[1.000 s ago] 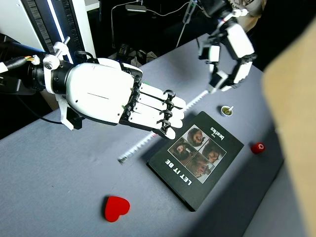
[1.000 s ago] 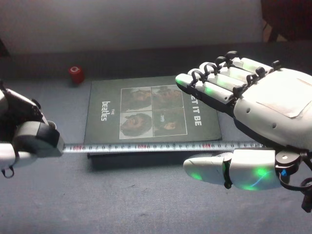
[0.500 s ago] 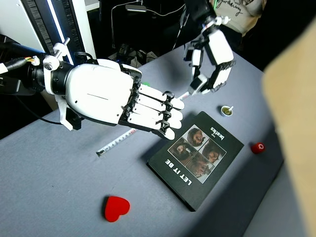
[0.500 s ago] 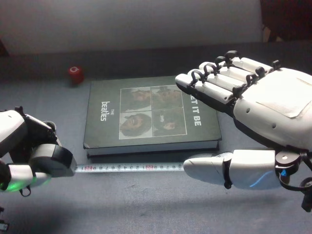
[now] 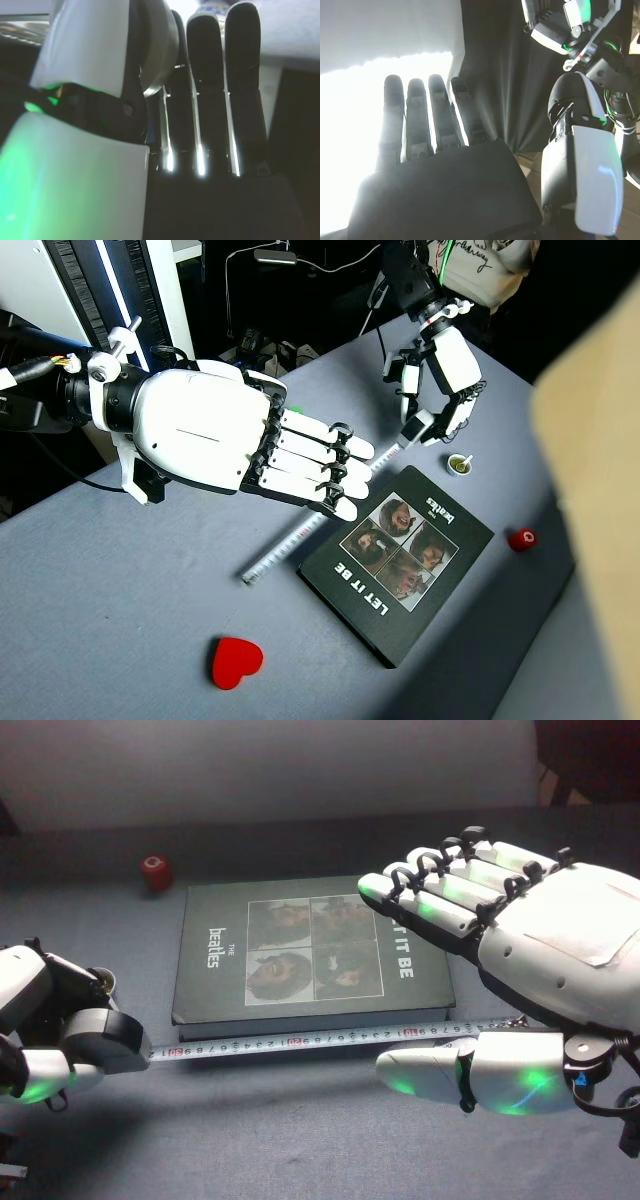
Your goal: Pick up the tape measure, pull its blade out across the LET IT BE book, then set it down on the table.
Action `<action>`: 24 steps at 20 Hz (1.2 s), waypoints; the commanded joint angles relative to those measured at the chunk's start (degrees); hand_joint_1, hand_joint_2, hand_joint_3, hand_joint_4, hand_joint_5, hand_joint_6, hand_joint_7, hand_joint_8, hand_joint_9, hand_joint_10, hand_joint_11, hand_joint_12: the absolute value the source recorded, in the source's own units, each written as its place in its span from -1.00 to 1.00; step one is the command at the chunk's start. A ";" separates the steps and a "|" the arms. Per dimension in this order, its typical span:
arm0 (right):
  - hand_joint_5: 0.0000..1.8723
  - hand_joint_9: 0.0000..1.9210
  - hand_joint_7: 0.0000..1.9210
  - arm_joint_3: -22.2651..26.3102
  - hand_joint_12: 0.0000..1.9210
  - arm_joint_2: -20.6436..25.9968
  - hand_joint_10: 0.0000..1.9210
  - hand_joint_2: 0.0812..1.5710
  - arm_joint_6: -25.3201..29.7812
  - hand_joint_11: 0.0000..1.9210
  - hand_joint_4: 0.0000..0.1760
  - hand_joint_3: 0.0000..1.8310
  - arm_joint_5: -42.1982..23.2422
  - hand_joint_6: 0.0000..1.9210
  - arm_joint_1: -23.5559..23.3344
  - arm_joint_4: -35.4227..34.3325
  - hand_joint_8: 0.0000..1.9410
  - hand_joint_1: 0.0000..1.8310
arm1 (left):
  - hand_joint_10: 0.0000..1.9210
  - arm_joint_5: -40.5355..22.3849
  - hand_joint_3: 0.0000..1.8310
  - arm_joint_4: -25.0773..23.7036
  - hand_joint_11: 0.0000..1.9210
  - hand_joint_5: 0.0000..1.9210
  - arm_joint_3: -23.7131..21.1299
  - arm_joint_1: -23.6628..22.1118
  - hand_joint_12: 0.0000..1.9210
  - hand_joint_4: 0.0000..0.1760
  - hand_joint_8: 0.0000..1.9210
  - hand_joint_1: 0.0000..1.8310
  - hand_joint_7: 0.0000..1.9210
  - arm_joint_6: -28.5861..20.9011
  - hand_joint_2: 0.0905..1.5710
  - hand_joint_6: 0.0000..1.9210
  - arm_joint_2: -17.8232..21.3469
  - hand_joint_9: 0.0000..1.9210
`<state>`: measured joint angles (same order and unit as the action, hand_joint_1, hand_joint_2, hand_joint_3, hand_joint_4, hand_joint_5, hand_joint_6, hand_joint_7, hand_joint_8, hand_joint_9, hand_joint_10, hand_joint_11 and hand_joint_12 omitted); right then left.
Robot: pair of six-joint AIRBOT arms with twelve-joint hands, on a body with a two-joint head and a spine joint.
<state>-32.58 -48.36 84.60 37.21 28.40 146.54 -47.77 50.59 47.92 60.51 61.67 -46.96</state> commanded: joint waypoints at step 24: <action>-0.97 -0.94 -0.92 0.19 -0.46 -0.02 -1.00 0.29 -0.05 -1.00 -1.00 -1.00 5.19 -1.00 -0.28 2.68 -1.00 -0.95 | -0.98 -9.09 -1.00 -1.90 -0.34 -0.07 0.72 2.62 -0.26 -1.00 -1.00 -0.13 0.00 2.56 0.29 -0.95 -4.18 -0.06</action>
<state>-32.58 -48.42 84.55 37.26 28.51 146.63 -51.05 50.33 48.56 63.40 64.49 -50.98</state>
